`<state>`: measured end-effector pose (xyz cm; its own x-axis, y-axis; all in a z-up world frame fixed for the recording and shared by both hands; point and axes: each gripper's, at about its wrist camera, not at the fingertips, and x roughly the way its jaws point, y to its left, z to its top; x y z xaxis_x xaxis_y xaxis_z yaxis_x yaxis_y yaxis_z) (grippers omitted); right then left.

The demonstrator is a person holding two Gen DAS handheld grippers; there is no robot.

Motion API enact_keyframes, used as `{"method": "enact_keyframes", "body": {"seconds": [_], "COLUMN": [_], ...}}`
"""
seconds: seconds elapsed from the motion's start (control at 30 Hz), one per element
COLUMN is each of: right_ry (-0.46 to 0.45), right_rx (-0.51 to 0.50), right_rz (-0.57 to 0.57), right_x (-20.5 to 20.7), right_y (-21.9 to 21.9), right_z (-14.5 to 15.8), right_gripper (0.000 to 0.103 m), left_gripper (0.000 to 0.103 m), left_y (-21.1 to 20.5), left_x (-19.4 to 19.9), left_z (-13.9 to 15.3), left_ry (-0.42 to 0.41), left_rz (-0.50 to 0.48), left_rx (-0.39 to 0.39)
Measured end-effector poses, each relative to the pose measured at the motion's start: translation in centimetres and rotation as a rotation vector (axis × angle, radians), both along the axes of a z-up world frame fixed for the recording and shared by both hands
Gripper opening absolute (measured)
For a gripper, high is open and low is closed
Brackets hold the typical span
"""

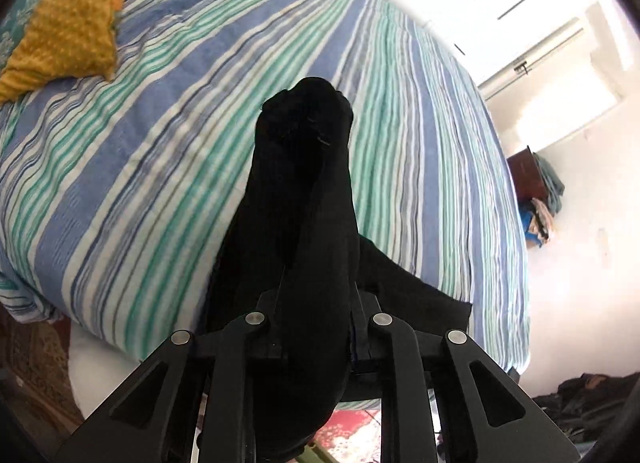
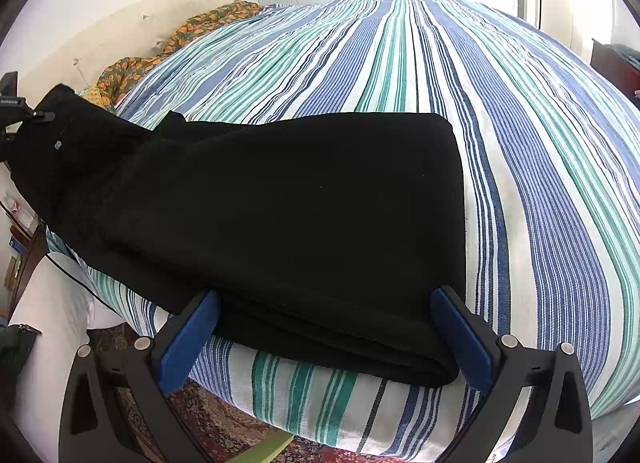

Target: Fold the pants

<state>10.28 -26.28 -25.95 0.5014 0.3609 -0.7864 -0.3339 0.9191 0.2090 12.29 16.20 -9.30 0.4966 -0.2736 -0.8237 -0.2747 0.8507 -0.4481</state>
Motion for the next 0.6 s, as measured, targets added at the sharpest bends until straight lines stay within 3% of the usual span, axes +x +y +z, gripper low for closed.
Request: {"method": "enact_keyframes", "body": {"seconds": [0.17,0.23,0.33,0.4,0.5,0.6], "right_ry": [-0.002,-0.004,-0.006,-0.008,-0.013,-0.019], "right_rx": [-0.003,-0.008,-0.013,-0.015,-0.020,-0.031], "right_rz": [0.003,0.006,0.009,0.012,0.016,0.021], "right_x": [-0.1,0.0,-0.1,0.0,-0.2,-0.3], "right_y": [-0.1,0.0,0.2,0.2,0.3,0.4], "right_z": [-0.1,-0.2,-0.1,0.0,-0.1,0.0], "right_gripper": [0.103,0.103,0.103,0.103,0.103,0.103], "left_gripper": [0.018,0.019,0.031,0.048,0.050,0.052], "left_y": [-8.6,-12.7,-18.3,-21.0,-23.7,-23.1], "left_x": [2.2,3.0,3.6,4.0,3.6,2.6], "left_z": [-1.7,-3.3,-6.3,-8.3,-8.4,-5.6], "left_ry": [-0.001,0.010,0.034,0.075,0.062,-0.009], "left_rz": [-0.094,-0.137,-0.205,-0.267,-0.352,-0.399], "left_rx": [0.116,0.215,0.341,0.339,0.331,0.215]}}
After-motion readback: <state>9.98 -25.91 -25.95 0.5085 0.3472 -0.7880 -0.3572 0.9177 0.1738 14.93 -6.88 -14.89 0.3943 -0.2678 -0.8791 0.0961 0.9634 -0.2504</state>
